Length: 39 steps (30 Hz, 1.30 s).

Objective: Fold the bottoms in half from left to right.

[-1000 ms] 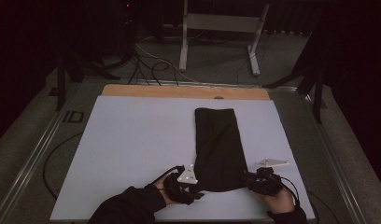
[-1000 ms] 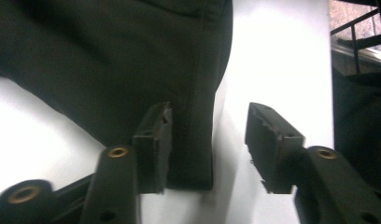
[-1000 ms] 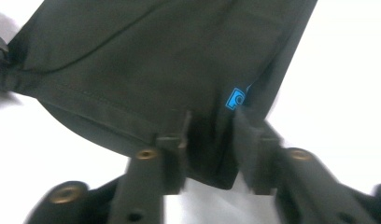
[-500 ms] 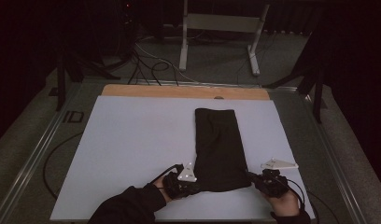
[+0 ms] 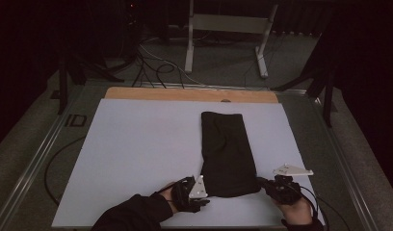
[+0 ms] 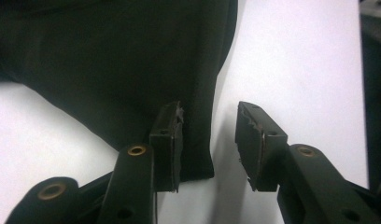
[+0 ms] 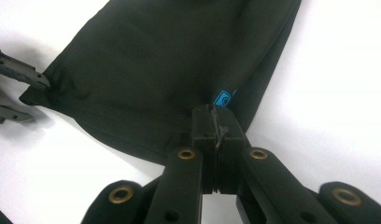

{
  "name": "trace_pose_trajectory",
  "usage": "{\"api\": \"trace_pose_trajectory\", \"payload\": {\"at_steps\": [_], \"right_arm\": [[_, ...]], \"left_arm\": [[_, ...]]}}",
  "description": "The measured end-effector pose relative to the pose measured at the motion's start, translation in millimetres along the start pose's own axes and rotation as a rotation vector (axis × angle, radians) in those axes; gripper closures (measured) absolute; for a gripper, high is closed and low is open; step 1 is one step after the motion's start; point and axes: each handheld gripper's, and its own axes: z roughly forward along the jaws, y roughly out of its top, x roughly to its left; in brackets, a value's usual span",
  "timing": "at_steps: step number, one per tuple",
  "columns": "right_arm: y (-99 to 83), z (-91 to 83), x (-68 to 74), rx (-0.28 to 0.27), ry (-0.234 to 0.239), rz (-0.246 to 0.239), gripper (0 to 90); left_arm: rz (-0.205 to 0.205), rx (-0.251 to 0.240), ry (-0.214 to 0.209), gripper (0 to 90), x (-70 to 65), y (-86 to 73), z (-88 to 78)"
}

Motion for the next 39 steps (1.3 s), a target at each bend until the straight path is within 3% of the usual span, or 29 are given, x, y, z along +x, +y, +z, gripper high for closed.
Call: {"api": "trace_pose_trajectory", "payload": {"at_steps": [2,4,9,12,17,20,24,25,33,39], "right_arm": [[-0.3,0.7,0.0,0.005,0.004,-0.006,89.5],[-0.3,1.0,-0.1,0.005,0.006,-0.006,89.5],[-0.3,0.1,-0.4,0.0,0.006,-0.008,89.5],[-0.6,-0.2,-0.8,0.004,0.006,-0.003,89.5],[-2.6,0.1,-1.2,0.019,-0.013,-0.023,89.5],[-6.7,1.8,-4.6,0.038,-0.018,-0.022,89.5],[-10.1,6.8,-6.6,0.076,-0.024,-0.012,89.5],[-12.2,12.0,-6.4,0.116,-0.042,-0.027,89.5],[-16.3,19.7,-8.0,0.193,-0.042,-0.028,89.5],[-16.7,20.7,-8.5,0.2,-0.041,-0.034,88.8]], "left_arm": [[0.012,0.003,0.014,62.6,-1.7,0.3,0.4],[0.026,0.015,0.049,70.6,-2.9,1.1,1.0],[-0.033,0.022,0.051,86.6,3.0,2.7,-1.7],[-0.057,0.004,0.037,87.4,4.7,4.9,-8.5],[-0.037,-0.01,-0.019,87.5,0.2,10.3,-17.3],[-0.018,0.017,-0.034,87.5,-4.1,11.0,-14.5],[-0.035,0.018,-0.063,87.4,-4.0,10.0,-11.4],[-0.052,0.022,-0.074,87.3,-2.3,9.8,-10.0],[-0.081,0.046,-0.105,86.5,0.6,4.0,-2.4],[-0.101,0.036,-0.16,81.4,4.6,2.6,-1.5]]}}
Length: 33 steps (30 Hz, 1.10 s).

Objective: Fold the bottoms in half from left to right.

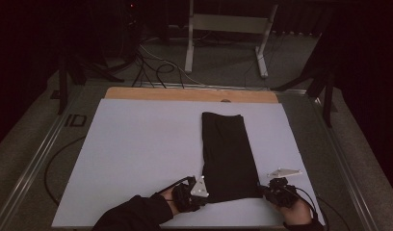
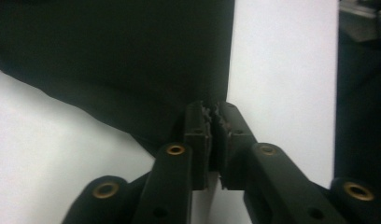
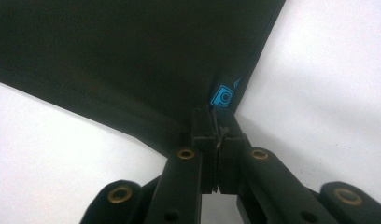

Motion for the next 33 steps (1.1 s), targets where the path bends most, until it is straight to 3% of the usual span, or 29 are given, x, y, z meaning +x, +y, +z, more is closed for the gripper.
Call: {"api": "trace_pose_trajectory", "payload": {"at_steps": [3,7,11,13,14,15,17,20,22,25,26,29,33], "right_arm": [[0.4,-0.2,1.1,-0.002,-0.003,-0.005,88.3],[2.4,-3.4,3.7,-0.047,0.006,-0.016,80.9],[4.1,-7.1,3.7,-0.097,0.009,-0.004,68.5],[5.0,-8.8,3.8,-0.127,0.013,-0.009,59.3],[5.0,-8.8,3.8,-0.127,0.013,-0.009,59.3],[5.9,-9.4,4.4,-0.137,0.015,-0.008,54.4],[8.9,-11.0,6.3,-0.181,0.028,-0.013,39.2],[10.6,-10.2,6.3,-0.211,0.041,-0.008,28.1],[11.5,-9.5,5.6,-0.226,0.086,-0.019,17.3],[13.8,-8.5,9.0,-0.251,0.103,-0.033,12.5],[14.2,-7.6,10.1,-0.249,0.105,-0.05,12.0],[15.0,-3.2,10.7,-0.257,0.133,-0.064,8.9],[14.9,-2.7,8.7,-0.295,0.13,-0.07,8.9]], "left_arm": [[-0.018,-0.004,-0.018,80.2,2.2,-0.3,0.0],[-0.031,-0.013,-0.035,75.1,3.2,-0.7,-1.1],[-0.039,-0.045,-0.08,69.9,6.2,0.1,-8.0],[-0.044,-0.071,-0.085,62.3,7.0,0.8,-13.1],[-0.044,-0.071,-0.085,59.6,7.0,0.8,-13.1],[-0.044,-0.071,-0.085,59.6,7.0,0.8,-13.1],[-0.039,-0.11,-0.064,47.7,7.4,2.1,-20.6],[-0.052,-0.122,-0.042,36.2,9.4,1.9,-23.6],[-0.073,-0.137,-0.036,26.9,11.4,1.5,-24.8],[-0.093,-0.14,-0.028,13.6,15.1,1.0,-25.4],[-0.099,-0.143,-0.018,12.8,16.1,0.4,-25.5],[-0.13,-0.153,-0.037,3.1,20.8,-1.6,-25.0],[-0.179,-0.189,-0.013,1.3,26.8,-4.2,-27.0]]}}
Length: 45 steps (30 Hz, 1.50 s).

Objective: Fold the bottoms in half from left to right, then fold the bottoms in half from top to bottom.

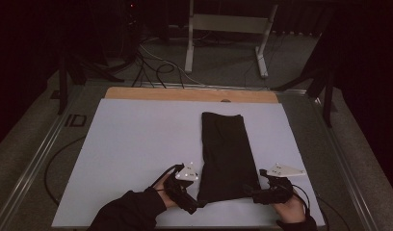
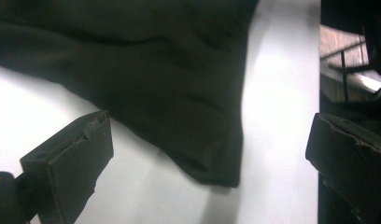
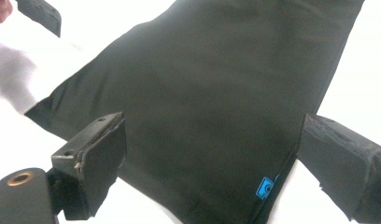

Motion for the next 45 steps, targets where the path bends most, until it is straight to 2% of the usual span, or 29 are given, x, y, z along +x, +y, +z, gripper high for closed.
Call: {"api": "trace_pose_trajectory", "payload": {"at_steps": [4,10,16,23,30,37,42,45], "right_arm": [[-0.8,0.1,-1.4,-0.023,-0.007,-0.009,8.9],[-1.3,1.4,-0.4,-0.022,-0.003,-0.029,8.9],[-0.6,1.3,-0.2,-0.027,0.007,-0.036,8.9],[1.4,2.0,0.0,-0.035,0.01,-0.042,9.0],[5.4,6.9,-0.6,-0.038,0.013,-0.047,9.1],[7.8,8.8,1.0,-0.038,0.019,-0.064,9.1],[10.7,3.3,2.9,-0.056,0.014,-0.065,9.1],[13.4,2.1,3.6,-0.063,0.008,-0.072,9.1]], "left_arm": [[-0.023,-0.029,0.04,1.1,4.2,-1.1,-2.2],[-0.052,-0.032,0.057,1.1,9.3,-3.7,-2.2],[-0.063,-0.038,0.059,1.1,10.3,-3.6,-3.4],[-0.062,-0.067,0.061,1.1,10.1,-2.3,-7.4],[-0.09,-0.081,0.082,1.1,15.6,-6.9,-12.6],[-0.11,-0.081,0.072,1.1,15.1,-8.0,-12.3],[-0.1,-0.082,0.063,1.0,12.3,-1.6,-14.1],[-0.092,-0.079,0.072,0.8,12.6,1.7,-17.0]]}}
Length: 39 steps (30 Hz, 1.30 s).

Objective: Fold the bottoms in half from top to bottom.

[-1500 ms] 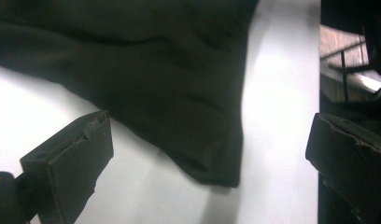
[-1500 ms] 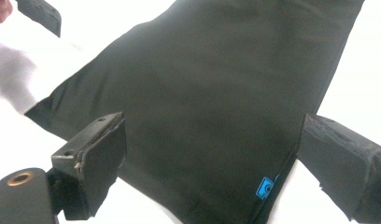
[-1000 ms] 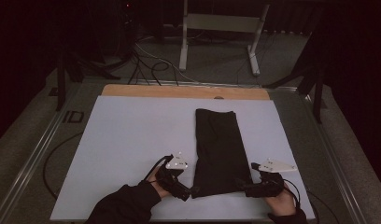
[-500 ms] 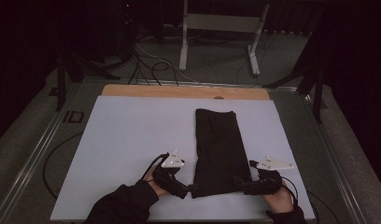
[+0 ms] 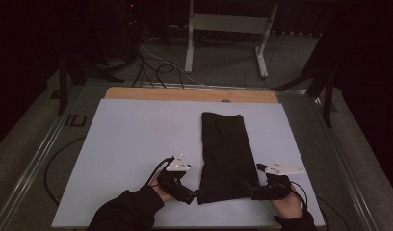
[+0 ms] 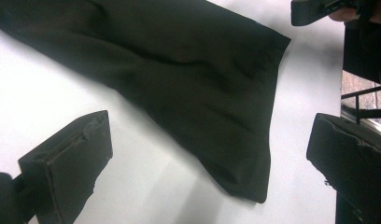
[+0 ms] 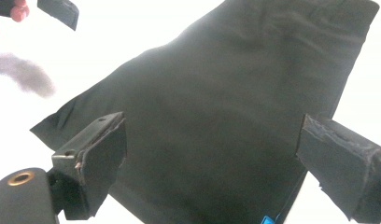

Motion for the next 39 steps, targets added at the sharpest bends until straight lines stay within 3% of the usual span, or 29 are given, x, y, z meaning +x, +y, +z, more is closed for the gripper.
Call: {"api": "trace_pose_trajectory", "payload": {"at_steps": [16,20,26,39], "right_arm": [[45.9,-11.9,-6.2,-0.035,-0.019,-0.063,9.1],[57.7,-12.2,-8.7,-0.045,-0.027,-0.082,9.1],[72.5,-8.6,-19.5,-0.057,-0.05,-0.08,9.1],[88.6,11.5,-46.1,-0.056,-0.078,-0.053,9.1]], "left_arm": [[0.002,-0.04,0.025,0.2,11.6,29.9,-21.0],[-0.013,-0.047,0.023,0.2,18.3,35.6,-23.5],[-0.041,-0.062,0.031,0.2,28.9,42.4,-21.3],[-0.05,-0.053,0.071,0.3,46.5,61.8,-13.4]]}}
